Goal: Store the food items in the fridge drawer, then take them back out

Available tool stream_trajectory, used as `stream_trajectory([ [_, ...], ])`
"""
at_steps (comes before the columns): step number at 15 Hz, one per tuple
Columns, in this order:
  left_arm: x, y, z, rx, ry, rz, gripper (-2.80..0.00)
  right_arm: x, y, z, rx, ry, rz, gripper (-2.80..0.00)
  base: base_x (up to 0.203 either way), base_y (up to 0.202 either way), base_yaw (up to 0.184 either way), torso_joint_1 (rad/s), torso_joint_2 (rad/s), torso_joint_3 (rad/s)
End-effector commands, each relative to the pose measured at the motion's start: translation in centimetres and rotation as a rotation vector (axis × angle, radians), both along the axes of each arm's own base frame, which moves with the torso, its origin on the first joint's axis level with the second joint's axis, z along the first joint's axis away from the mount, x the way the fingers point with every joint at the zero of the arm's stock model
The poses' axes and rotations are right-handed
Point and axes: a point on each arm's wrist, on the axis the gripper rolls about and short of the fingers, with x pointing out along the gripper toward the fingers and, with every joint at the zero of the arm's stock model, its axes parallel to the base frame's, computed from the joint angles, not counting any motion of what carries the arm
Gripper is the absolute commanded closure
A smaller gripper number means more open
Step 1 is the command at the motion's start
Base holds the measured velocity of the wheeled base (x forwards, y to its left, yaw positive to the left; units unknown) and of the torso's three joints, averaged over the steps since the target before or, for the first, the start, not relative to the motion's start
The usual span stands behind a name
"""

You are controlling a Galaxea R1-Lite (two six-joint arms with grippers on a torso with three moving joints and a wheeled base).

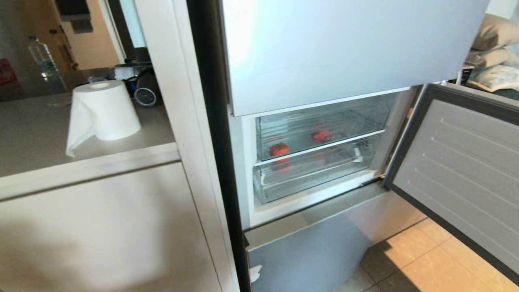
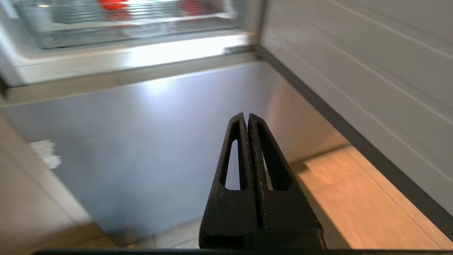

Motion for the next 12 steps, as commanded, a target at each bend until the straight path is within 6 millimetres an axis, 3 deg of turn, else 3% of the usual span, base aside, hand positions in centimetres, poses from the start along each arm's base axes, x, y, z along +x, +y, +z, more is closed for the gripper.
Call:
stream_trajectory([
  [1,0.00,0.00,-0.01,0.000,0.001,0.001,0.00,0.00,0.00,0.00,-0.001,0.001,0.001,0.00,-0.003,0.004,-0.177,0.000,0.00,0.005],
  [9,0.00,0.00,-0.01,0.000,0.001,0.000,0.00,0.01,0.00,0.01,0.007,0.001,0.000,0.00,-0.001,0.008,-0.174,0.000,0.00,0.001],
  [12,0.00,0.00,-0.01,0.000,0.001,0.001,0.00,0.37,-0.01,0.10,0.033,0.049,-0.008,0.00,-0.001,0.004,-0.103,0.001,0.00,0.000],
])
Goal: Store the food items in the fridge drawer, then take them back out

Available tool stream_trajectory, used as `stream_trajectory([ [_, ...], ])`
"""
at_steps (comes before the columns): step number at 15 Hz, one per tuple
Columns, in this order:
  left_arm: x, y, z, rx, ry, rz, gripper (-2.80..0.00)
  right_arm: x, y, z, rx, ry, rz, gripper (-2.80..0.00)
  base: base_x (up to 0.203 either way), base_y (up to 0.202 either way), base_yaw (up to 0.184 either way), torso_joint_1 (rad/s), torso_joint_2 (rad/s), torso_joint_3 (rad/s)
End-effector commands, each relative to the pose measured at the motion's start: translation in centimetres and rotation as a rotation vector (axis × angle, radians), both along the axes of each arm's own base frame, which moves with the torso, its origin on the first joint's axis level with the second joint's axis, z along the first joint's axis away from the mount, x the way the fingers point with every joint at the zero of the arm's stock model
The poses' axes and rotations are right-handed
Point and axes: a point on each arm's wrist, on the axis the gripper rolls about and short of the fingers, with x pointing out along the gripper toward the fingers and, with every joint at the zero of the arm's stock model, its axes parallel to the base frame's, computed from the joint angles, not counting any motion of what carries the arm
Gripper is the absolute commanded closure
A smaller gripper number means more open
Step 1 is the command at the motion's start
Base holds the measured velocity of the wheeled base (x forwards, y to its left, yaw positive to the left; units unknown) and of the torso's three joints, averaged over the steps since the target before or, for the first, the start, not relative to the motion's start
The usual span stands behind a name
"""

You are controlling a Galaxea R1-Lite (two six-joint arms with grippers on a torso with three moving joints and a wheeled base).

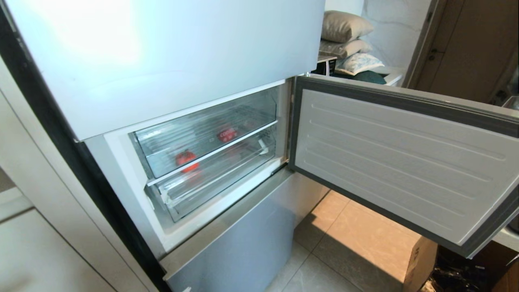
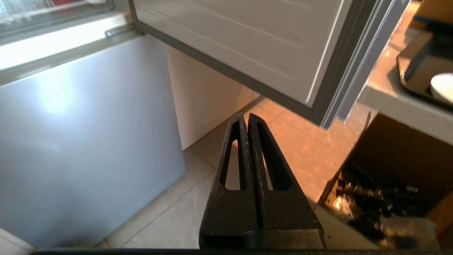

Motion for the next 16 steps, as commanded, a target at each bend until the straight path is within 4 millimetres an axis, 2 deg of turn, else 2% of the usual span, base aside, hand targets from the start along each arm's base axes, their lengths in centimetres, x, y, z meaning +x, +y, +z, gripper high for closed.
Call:
stream_trajectory([
  [1,0.0,0.0,0.0,0.000,0.001,0.000,0.00,0.6,0.0,0.4,0.023,0.059,-0.004,0.00,0.000,0.000,0.000,0.000,0.00,0.000],
  [4,0.0,0.0,0.0,0.000,0.001,0.001,0.00,2.3,-0.1,5.3,0.362,0.004,-0.098,0.00,0.000,0.000,0.000,0.000,0.00,0.000],
  [5,0.0,0.0,0.0,0.000,0.001,-0.001,0.00,3.2,-0.2,7.0,0.453,-0.016,-0.165,0.00,0.000,0.000,0.000,0.000,0.00,0.000],
  [7,0.0,0.0,0.0,0.000,0.001,0.001,0.00,4.6,-1.0,9.1,0.565,-0.110,-0.388,0.00,0.000,0.000,0.000,0.000,0.00,0.000],
  [10,0.0,0.0,0.0,0.000,0.001,0.000,0.00,5.6,-2.8,10.8,0.617,-0.267,-0.650,0.00,0.000,0.000,0.000,0.000,0.00,0.000],
  [12,0.0,0.0,0.0,0.000,0.001,-0.001,0.00,5.7,-4.1,11.6,0.619,-0.342,-0.750,0.00,0.000,0.000,0.000,0.000,0.00,0.000],
  [14,0.0,0.0,0.0,0.000,0.001,0.000,0.00,6.0,-6.2,11.9,0.652,-0.343,-0.772,0.00,0.000,0.000,0.000,0.000,0.00,0.000],
  [16,0.0,0.0,0.0,0.000,0.001,0.000,0.00,7.3,-9.3,11.7,0.753,-0.264,-0.728,0.00,0.000,0.000,0.000,0.000,0.00,0.000],
])
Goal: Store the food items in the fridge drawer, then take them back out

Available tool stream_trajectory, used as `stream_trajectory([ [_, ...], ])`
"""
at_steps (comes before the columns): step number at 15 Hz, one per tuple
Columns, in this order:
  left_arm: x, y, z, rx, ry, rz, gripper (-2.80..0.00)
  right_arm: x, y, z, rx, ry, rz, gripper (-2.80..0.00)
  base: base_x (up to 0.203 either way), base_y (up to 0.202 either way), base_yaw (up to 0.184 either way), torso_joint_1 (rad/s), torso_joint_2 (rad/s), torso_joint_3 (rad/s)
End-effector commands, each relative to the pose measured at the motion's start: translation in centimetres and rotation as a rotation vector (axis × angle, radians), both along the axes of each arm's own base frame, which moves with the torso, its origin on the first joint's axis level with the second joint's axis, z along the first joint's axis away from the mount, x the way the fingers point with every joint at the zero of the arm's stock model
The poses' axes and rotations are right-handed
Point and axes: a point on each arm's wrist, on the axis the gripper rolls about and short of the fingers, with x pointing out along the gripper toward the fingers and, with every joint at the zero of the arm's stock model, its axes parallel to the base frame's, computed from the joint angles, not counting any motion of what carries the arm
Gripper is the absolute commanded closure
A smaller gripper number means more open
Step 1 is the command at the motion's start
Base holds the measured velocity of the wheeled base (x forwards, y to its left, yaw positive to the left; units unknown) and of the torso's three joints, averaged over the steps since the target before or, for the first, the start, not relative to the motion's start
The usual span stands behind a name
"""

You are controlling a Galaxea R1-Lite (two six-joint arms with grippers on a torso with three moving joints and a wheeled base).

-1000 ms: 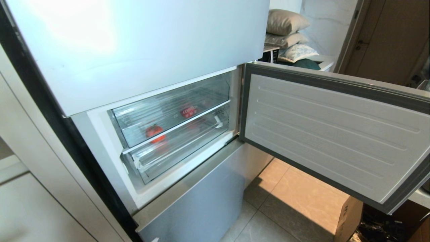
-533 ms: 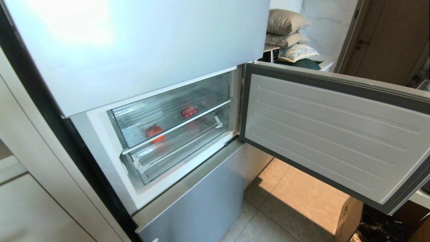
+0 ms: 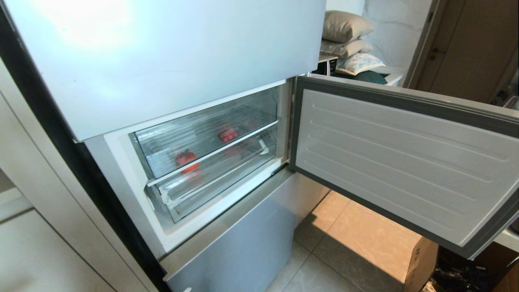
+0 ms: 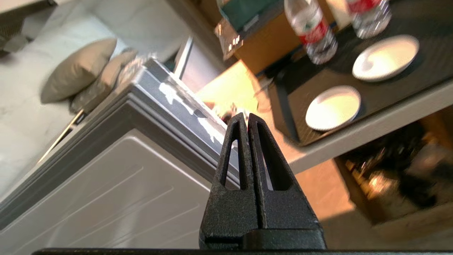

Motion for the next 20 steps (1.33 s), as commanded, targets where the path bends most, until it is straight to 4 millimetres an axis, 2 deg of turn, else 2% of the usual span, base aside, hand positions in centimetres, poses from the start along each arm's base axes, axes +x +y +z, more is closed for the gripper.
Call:
stream_trajectory([
  [1,0.0,0.0,0.0,0.000,0.001,0.001,0.00,1.5,-4.1,-0.9,0.157,0.053,0.036,0.00,0.000,0.000,0.000,0.000,0.00,0.000],
  [5,0.0,0.0,0.0,0.000,0.001,0.001,0.00,5.0,-11.7,-0.7,0.310,0.057,0.124,0.00,0.000,0.000,0.000,0.000,0.00,0.000],
  [8,0.0,0.0,0.0,0.000,0.001,0.001,0.00,7.2,-15.4,0.2,0.329,0.034,0.301,0.00,0.000,0.000,0.000,0.000,0.00,0.000],
  [12,0.0,0.0,0.0,0.000,0.001,0.000,0.00,12.1,-17.3,0.5,0.386,0.015,0.489,0.00,0.000,0.000,0.000,0.000,0.00,0.000],
  [16,0.0,0.0,0.0,0.000,0.001,0.000,0.00,16.2,-18.1,-0.3,0.435,0.019,0.583,0.00,0.000,0.000,0.000,0.000,0.00,0.000],
  [18,0.0,0.0,0.0,0.000,0.001,0.001,0.00,17.5,-17.9,-0.2,0.427,0.025,0.622,0.00,0.000,0.000,0.000,0.000,0.00,0.000],
  [20,0.0,0.0,0.0,0.000,0.001,0.000,0.00,17.7,-17.6,-0.3,0.434,0.032,0.717,0.00,0.000,0.000,0.000,0.000,0.00,0.000],
])
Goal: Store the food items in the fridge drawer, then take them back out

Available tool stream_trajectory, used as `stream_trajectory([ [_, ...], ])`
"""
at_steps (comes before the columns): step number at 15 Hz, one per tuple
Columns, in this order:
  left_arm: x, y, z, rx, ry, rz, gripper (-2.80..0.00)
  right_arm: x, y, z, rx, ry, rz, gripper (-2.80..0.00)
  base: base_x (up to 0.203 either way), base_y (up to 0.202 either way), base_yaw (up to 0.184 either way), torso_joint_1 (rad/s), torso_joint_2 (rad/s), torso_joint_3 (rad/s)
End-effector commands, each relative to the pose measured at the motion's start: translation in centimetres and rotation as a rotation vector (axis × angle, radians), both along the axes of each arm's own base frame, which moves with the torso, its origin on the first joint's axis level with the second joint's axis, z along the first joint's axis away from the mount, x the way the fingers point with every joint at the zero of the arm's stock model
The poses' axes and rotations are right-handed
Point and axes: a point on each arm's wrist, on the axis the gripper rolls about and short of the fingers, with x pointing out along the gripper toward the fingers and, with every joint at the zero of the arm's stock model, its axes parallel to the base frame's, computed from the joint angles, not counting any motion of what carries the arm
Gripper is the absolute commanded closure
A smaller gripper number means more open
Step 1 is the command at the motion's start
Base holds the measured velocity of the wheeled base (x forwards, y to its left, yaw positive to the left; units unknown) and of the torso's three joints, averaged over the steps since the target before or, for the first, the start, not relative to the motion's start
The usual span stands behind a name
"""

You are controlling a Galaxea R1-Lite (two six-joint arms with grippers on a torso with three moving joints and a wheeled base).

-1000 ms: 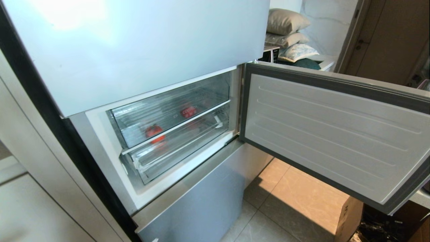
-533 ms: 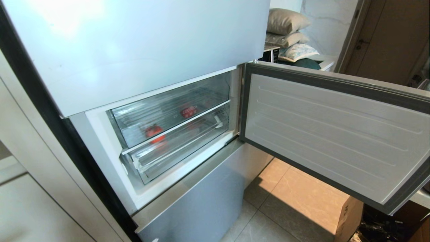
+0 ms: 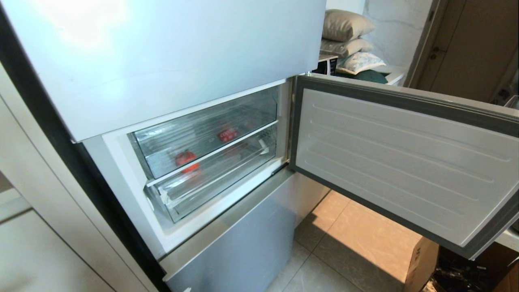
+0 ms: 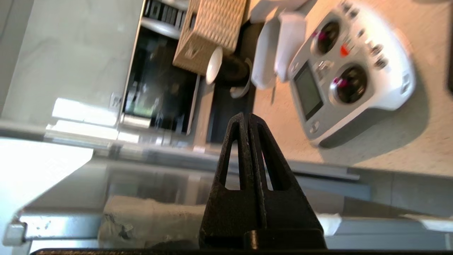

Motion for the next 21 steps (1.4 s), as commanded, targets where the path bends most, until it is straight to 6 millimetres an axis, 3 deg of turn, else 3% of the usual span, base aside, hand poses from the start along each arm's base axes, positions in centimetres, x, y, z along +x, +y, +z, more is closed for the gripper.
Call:
stream_trajectory([
  [1,0.0,0.0,0.0,0.000,0.001,0.001,0.00,0.3,0.2,-0.3,0.025,-0.008,0.097,0.00,0.000,0.000,0.000,0.000,0.00,0.000],
  [6,0.0,0.0,0.0,0.000,0.001,0.000,0.00,-0.8,2.0,-0.7,0.060,-0.007,0.204,0.00,0.000,0.000,0.000,0.000,0.00,0.000],
  [9,0.0,0.0,0.0,0.000,0.001,0.001,0.00,-4.2,6.1,0.9,0.018,-0.035,0.214,0.00,0.000,0.000,0.000,0.000,0.00,0.000],
  [12,0.0,0.0,0.0,0.000,0.001,0.000,0.00,-9.7,12.3,5.8,-0.150,-0.173,0.187,0.00,0.000,0.000,0.000,0.000,0.00,0.000],
  [15,0.0,0.0,0.0,0.000,0.001,0.001,0.00,-14.7,18.3,14.5,-0.186,-0.435,0.150,0.00,0.000,0.000,0.000,0.000,0.00,0.000],
  [17,0.0,0.0,0.0,0.000,0.001,0.000,0.00,-16.1,20.0,18.7,-0.190,-0.609,0.139,0.00,0.000,0.000,0.000,0.000,0.00,0.000],
  [19,0.0,0.0,0.0,0.000,0.001,0.000,0.00,-15.8,19.4,18.2,-0.236,-0.646,0.047,0.00,0.000,0.000,0.000,0.000,0.00,0.000],
  [21,0.0,0.0,0.0,0.000,0.001,0.001,0.00,-14.6,17.2,13.9,-0.411,-0.573,-0.248,0.00,0.000,0.000,0.000,0.000,0.00,0.000],
])
